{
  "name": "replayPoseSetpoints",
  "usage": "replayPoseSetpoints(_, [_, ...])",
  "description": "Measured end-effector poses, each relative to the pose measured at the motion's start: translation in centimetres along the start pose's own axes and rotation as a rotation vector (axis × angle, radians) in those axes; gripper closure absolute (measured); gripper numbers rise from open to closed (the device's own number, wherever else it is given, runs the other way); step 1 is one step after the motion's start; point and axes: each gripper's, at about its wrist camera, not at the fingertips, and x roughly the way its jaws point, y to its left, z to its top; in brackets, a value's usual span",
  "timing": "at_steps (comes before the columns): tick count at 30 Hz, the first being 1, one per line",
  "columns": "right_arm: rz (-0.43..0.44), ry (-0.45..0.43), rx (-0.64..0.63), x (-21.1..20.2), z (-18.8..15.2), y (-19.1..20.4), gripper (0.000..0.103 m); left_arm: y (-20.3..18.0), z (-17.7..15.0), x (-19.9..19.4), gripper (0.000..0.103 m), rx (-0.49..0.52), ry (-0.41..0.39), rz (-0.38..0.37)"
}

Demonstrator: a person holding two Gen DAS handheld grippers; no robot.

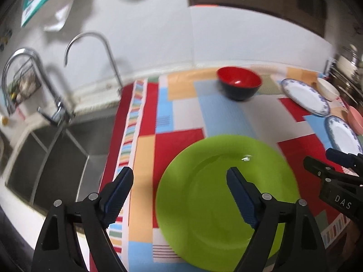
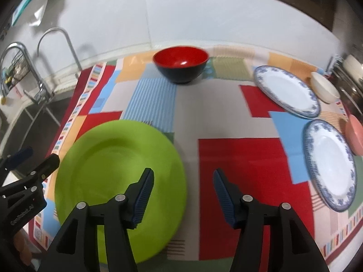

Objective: Organize plates and bowls
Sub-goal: 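Slide the green plate toward the sink and open both grippers, then move both grippers to the rim of the large blue-and-white plate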

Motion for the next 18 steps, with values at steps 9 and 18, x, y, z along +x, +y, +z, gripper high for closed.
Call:
replayPoseSetpoints(9, [-0.124,-0.100,0.113,-4.4,-0.6,-3.7,0.030,-3.8,1.6,-1.2,0.014,0.072,-0.061,-0.109])
replayPoseSetpoints(18, [-0.194,-0.134,0.178,-6.5,-1.2,-8.7,0.030,-9.5,3.2,-2.0,0.013,0.120,-0.095,-0.180])
